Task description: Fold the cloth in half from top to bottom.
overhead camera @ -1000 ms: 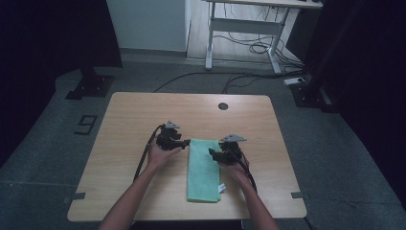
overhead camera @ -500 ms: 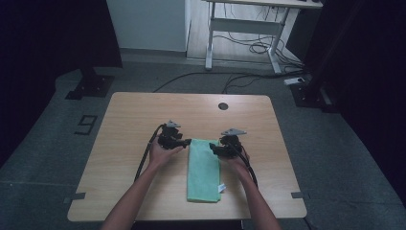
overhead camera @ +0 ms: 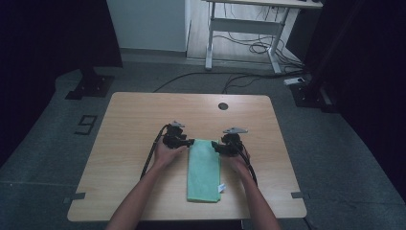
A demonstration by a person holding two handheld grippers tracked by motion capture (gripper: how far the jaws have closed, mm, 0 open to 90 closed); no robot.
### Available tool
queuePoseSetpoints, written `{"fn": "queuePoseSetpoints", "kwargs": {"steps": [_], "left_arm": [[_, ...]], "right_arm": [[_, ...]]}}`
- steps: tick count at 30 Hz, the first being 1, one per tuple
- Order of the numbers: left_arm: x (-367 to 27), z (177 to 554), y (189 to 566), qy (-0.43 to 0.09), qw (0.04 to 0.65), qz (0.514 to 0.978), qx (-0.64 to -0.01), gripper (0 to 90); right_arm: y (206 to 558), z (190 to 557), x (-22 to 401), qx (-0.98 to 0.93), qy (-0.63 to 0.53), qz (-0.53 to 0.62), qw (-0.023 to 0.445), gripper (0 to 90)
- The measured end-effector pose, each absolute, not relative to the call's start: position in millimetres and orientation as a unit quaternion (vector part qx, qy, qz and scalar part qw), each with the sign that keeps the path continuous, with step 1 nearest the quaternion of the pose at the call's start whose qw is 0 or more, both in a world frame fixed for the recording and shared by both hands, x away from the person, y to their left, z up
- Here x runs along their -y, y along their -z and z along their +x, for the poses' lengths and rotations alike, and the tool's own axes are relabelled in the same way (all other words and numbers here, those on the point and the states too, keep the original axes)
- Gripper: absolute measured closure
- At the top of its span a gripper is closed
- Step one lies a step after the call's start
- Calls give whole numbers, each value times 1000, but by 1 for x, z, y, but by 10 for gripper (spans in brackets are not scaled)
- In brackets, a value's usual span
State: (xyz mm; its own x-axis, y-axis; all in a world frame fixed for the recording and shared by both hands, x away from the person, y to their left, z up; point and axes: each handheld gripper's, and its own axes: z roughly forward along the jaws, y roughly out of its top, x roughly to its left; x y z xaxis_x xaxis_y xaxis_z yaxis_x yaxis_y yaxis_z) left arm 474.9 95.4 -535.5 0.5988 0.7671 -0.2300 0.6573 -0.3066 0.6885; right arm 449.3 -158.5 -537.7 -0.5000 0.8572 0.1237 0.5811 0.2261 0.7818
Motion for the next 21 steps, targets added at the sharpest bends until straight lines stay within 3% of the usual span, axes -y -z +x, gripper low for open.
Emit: {"fn": "queuePoseSetpoints", "kwargs": {"steps": [18, 21], "left_arm": [[-92, 476, 541, -74, 379, 811, -439, 559], [-91, 476, 541, -73, 380, 812, -437, 571]], "right_arm": [[547, 464, 153, -775, -367, 484, 175, 468], [547, 463, 153, -777, -367, 480, 177, 535]]}}
